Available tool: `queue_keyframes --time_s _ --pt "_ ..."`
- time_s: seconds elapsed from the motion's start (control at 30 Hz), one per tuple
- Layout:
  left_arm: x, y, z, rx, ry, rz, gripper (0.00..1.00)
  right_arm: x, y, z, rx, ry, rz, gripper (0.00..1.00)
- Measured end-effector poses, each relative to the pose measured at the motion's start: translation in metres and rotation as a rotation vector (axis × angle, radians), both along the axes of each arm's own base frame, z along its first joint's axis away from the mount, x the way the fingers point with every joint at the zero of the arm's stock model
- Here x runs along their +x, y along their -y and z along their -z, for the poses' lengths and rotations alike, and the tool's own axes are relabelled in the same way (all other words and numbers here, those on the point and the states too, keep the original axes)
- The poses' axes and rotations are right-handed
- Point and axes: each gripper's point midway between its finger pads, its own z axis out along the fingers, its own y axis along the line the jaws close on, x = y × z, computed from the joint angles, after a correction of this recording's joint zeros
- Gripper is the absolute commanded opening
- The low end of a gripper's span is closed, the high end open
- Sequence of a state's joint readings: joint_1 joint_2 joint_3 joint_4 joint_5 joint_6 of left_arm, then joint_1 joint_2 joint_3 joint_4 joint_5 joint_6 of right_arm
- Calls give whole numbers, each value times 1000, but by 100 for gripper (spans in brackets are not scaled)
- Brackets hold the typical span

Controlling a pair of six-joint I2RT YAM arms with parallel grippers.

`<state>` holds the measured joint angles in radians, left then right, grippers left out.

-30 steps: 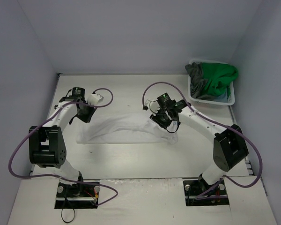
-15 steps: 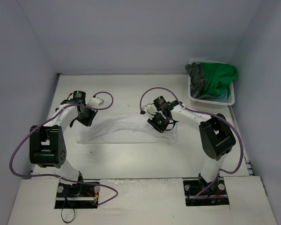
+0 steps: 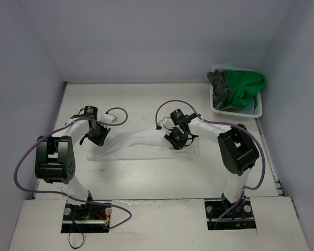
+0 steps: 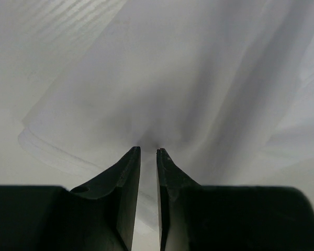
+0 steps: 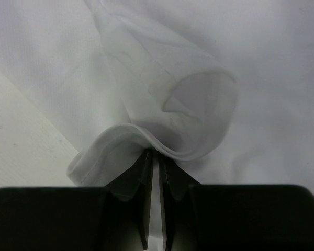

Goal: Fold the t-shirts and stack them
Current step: Rotate the tshirt 80 degrees

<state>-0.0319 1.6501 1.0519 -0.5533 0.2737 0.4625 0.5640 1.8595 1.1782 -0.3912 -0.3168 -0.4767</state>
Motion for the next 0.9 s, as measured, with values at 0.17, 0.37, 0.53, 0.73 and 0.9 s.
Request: queue_keyframes --time_s 0.17,0.37,0.53,0.73,0.9 --pt "-2 0 18 3 -47 -2 14 15 19 0 -17 17 62 8" --pt "3 1 18 18 -30 1 14 33 38 1 -32 34 129 8" --pt "4 4 18 17 -24 4 13 60 39 0 -27 51 152 8" --pt "-12 4 16 15 -41 1 13 107 30 0 -39 105 143 8" --pt "-44 6 8 -4 -102 5 12 156 17 -2 -32 180 134 8"
